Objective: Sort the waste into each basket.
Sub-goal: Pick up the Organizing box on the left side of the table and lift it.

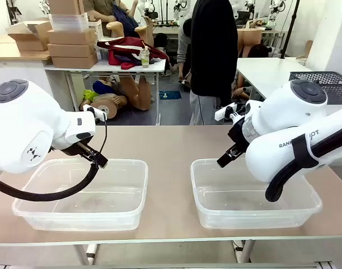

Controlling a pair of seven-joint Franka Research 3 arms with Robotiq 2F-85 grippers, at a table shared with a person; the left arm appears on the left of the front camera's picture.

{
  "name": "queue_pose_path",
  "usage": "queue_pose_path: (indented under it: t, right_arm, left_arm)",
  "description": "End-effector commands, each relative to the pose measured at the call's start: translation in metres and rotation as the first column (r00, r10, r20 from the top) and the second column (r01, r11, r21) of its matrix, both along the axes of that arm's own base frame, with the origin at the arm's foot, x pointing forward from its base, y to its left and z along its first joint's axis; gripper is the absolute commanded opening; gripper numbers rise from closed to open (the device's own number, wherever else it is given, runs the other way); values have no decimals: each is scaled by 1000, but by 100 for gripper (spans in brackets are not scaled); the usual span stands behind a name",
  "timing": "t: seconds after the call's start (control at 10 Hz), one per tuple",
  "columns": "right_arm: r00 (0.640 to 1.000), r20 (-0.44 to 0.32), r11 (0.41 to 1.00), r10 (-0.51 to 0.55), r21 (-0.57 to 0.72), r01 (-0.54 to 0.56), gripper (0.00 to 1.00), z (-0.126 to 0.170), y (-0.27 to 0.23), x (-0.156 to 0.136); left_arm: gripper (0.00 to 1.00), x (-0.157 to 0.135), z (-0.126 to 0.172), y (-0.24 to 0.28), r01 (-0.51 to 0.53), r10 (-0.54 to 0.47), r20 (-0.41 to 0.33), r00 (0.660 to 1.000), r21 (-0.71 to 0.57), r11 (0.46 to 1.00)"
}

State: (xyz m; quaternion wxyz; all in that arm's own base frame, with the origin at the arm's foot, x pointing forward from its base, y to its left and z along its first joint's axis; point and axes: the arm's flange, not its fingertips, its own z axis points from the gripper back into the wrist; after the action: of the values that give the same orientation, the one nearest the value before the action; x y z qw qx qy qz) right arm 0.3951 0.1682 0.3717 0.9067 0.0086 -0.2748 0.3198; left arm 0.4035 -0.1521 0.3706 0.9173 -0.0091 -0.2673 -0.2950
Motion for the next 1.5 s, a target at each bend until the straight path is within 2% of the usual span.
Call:
queue_pose_path:
  t: [0.0, 1.1, 1.2, 1.4]
  right_arm:
    - [1000, 0, 1000, 0, 0, 0, 100, 0, 0, 0]
    - [1000, 0, 1000, 1, -1, -1, 100, 0, 0, 0]
    - [999, -50, 1000, -7, 20, 8, 100, 25, -3, -3]
    - [998, -11, 996, -67, 62, 68, 100, 106, -24, -46]
  left_arm:
    - [100, 0, 0, 0, 0, 0, 0, 1000, 0, 1000]
    - [100, 0, 0, 0, 1, -1, 0, 1000, 1, 1000]
    - [100, -10, 30, 0, 87, -88, 21, 996, 14, 996]
    - [100, -46, 108, 25, 101, -102, 69, 992, 25, 995]
